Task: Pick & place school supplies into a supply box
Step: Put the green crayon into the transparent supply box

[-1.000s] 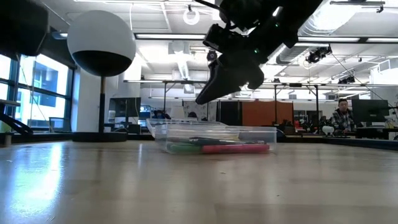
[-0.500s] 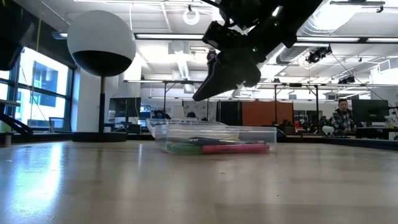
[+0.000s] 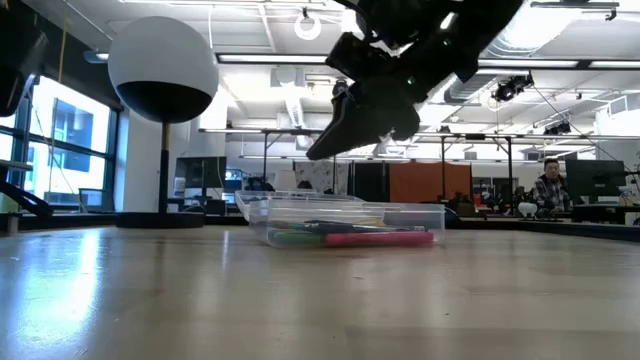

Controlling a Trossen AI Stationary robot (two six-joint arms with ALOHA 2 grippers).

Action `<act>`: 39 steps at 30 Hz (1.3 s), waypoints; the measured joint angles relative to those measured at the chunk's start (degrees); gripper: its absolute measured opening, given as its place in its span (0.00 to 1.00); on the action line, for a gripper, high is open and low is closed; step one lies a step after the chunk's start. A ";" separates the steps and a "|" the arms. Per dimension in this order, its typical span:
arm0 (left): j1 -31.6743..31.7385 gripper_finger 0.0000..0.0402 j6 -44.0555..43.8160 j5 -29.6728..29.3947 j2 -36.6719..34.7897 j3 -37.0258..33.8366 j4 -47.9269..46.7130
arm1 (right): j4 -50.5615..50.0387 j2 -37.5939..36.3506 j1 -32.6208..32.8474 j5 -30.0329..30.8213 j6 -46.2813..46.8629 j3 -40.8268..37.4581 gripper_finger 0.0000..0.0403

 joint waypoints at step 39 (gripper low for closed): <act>20.27 0.19 27.68 -15.74 -0.36 -0.53 -4.94 | 9.31 0.02 1.20 -2.87 2.42 -4.82 0.18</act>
